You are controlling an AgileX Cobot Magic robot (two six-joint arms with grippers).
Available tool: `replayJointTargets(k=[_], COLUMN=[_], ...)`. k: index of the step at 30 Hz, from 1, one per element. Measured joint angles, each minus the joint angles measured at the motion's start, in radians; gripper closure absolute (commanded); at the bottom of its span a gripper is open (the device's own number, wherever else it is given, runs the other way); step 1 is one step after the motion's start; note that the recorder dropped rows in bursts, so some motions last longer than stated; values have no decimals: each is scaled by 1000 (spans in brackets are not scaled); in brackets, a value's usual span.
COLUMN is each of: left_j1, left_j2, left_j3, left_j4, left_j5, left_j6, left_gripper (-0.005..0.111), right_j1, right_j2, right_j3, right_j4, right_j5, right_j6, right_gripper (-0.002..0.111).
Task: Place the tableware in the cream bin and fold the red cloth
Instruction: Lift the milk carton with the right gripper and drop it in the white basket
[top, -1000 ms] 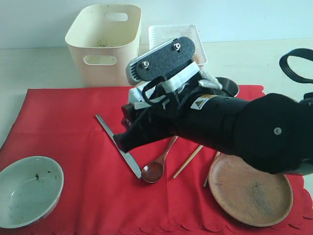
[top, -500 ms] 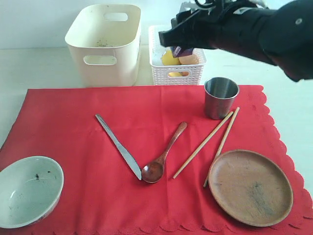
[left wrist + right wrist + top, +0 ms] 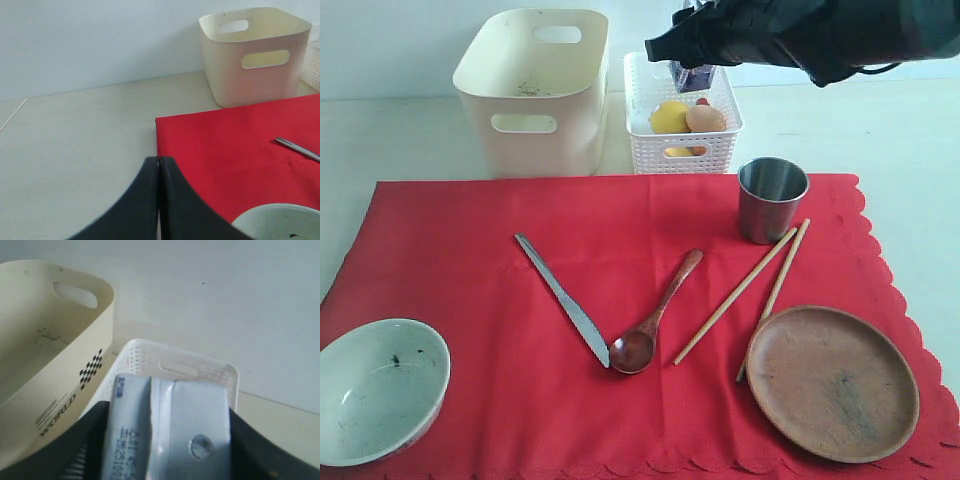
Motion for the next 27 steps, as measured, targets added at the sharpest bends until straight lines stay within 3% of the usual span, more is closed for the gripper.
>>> replayJointTargets(k=[6,9,23,27], left_j1=[0,0,0,0], left_j2=[0,0,0,0], left_j3=[0,0,0,0], left_j4=[0,0,0,0], left_j5=[0,0,0,0], left_j6=[0,0,0,0], left_gripper=[107,107,107,107], right_j1=[-9,-9,-9,-9], right_j2=[162,218,303,303], right_j3=[-161,-225,-287,-289], right_j4=[-2,-2,-6,-9], right_j5=[-59,-64,-135,-146], right_j6=[-1,-1,-94,-98], right_gripper=[108,102,22,7])
